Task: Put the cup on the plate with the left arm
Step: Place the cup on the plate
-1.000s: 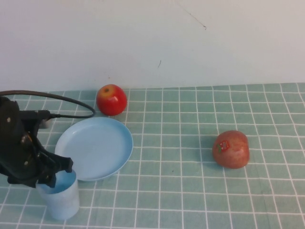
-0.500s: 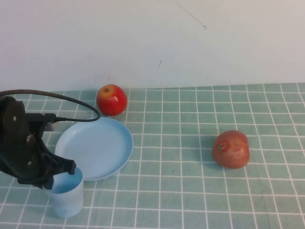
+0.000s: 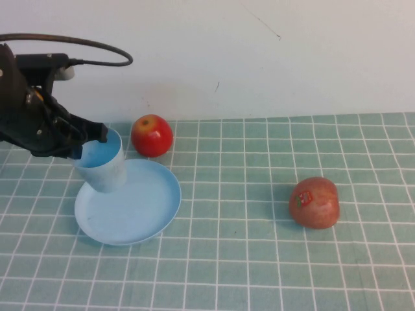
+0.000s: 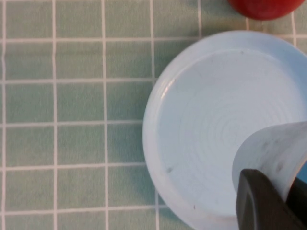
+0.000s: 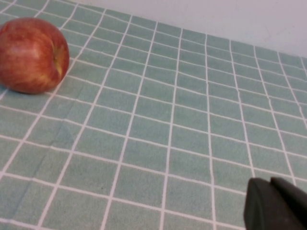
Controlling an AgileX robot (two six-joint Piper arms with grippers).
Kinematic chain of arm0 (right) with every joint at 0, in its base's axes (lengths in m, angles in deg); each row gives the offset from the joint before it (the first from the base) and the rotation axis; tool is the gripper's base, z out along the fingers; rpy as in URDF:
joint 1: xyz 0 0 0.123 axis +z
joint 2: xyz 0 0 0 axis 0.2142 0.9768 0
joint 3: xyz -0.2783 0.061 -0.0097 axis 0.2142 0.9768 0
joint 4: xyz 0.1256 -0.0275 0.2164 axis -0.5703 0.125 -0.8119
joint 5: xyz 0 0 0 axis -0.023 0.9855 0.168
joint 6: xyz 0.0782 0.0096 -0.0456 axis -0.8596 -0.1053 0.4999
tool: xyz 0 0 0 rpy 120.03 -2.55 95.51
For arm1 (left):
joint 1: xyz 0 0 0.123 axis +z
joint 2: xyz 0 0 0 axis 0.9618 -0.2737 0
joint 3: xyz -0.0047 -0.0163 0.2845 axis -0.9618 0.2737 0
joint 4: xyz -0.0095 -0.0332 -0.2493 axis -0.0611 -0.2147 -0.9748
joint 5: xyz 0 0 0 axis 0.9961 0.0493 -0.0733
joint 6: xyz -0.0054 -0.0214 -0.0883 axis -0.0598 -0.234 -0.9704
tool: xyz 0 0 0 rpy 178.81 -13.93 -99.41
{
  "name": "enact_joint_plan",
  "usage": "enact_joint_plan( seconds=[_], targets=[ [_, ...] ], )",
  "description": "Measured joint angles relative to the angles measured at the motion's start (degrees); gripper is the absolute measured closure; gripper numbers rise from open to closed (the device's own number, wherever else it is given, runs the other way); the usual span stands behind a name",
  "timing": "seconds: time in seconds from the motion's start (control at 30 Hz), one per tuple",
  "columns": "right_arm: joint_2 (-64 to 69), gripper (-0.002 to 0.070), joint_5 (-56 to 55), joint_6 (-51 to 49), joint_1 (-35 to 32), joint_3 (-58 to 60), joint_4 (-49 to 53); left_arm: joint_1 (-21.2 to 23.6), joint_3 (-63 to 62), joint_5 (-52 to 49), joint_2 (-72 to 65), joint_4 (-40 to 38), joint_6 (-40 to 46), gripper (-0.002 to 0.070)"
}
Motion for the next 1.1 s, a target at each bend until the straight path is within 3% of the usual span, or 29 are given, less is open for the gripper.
enact_joint_plan(
  seconds=[0.57,0.67,0.9,1.1],
  targets=[
    [0.0,0.0678,0.0,0.0,0.0,0.0,0.0,0.0,-1.81,7.16,-16.25,-2.41,-0.65,0.0654],
    [0.0,0.0678,0.0,0.0,0.0,0.0,0.0,0.03,-1.92,7.39,-16.24,-2.64,0.5,0.0615],
    [0.0,0.0678,0.0,0.0,0.0,0.0,0.0,0.03,-1.92,5.82,-12.75,-2.16,2.08,0.0428],
    [0.0,0.0678,0.0,0.0,0.0,0.0,0.0,0.03,-1.92,3.52,-4.91,-2.88,2.23,0.0419]
  ],
)
